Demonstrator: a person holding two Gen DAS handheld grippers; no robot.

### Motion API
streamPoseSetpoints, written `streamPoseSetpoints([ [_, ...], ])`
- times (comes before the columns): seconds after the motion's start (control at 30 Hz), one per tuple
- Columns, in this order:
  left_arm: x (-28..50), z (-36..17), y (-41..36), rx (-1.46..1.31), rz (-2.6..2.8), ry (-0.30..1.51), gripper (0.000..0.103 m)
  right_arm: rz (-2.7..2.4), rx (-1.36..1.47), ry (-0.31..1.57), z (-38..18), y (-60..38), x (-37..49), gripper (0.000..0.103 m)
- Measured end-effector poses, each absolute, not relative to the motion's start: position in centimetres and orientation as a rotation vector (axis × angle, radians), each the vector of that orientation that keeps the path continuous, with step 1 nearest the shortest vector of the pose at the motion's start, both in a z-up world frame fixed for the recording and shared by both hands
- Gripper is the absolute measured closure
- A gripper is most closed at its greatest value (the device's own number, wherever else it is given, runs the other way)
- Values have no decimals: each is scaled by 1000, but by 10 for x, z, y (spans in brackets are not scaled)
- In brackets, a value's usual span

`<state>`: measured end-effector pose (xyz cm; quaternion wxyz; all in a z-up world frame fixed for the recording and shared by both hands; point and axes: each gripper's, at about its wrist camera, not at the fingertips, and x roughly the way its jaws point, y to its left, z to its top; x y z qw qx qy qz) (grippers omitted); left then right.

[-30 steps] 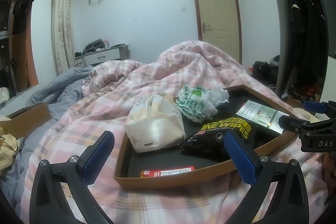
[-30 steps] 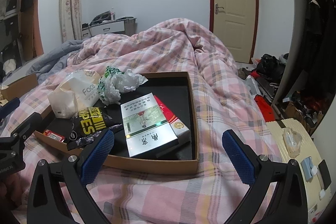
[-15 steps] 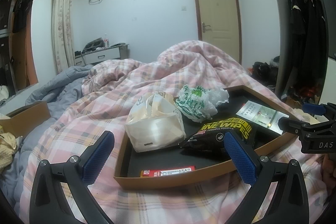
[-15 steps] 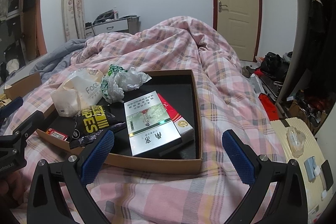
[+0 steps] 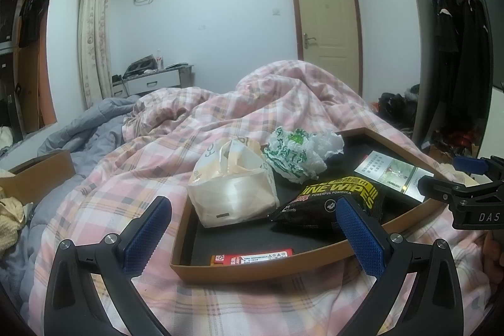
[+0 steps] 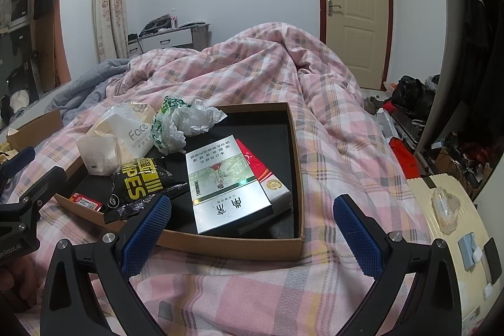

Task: Organize soft objects

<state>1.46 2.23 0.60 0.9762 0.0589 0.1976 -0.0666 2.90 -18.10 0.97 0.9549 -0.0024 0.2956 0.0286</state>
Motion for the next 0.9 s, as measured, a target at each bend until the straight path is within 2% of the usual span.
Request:
streamPoseSetpoints([
  [0.9, 15, 7, 24, 117, -135, 401, 0, 66, -1, 607, 7, -179, 27, 1],
])
